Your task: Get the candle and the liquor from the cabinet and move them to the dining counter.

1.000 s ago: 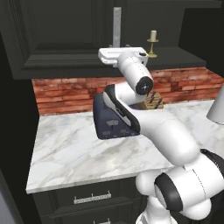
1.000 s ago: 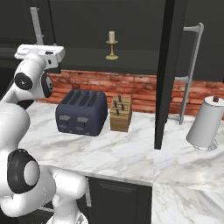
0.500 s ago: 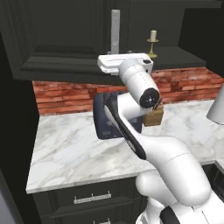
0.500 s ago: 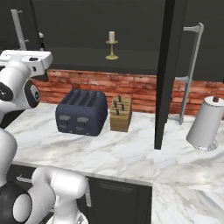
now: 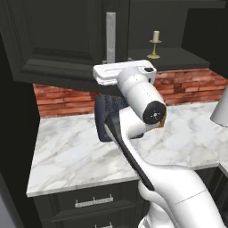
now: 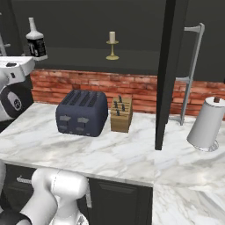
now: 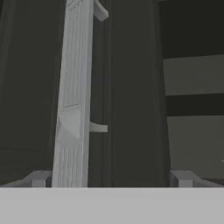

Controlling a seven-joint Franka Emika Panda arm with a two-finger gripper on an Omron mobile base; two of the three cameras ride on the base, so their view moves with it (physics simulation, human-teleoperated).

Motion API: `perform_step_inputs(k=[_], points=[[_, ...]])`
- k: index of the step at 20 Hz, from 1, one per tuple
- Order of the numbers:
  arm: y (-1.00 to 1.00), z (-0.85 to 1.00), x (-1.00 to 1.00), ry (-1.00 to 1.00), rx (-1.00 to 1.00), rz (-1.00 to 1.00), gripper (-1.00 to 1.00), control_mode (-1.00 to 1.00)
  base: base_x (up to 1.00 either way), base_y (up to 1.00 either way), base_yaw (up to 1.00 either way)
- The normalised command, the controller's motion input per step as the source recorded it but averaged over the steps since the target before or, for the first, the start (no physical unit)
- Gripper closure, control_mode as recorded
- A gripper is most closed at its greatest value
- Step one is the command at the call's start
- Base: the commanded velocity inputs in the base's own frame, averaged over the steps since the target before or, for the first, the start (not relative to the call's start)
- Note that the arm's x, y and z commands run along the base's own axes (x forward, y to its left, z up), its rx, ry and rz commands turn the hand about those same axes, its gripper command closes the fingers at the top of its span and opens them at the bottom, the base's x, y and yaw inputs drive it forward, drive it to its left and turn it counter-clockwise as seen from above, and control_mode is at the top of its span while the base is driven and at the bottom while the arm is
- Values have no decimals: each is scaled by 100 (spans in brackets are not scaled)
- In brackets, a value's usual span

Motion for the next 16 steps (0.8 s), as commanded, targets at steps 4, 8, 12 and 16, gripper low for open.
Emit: perform_step_inputs(k=[4, 8, 12, 16], points=[[63, 0, -87, 0, -4, 8, 100, -100, 0, 0, 0], [66, 0, -78, 0, -5, 8, 100, -100, 0, 0, 0], [63, 0, -51, 0, -3, 8, 100, -100, 0, 0, 0], [68, 0, -42, 0, -3, 8, 100, -100, 0, 0, 0]])
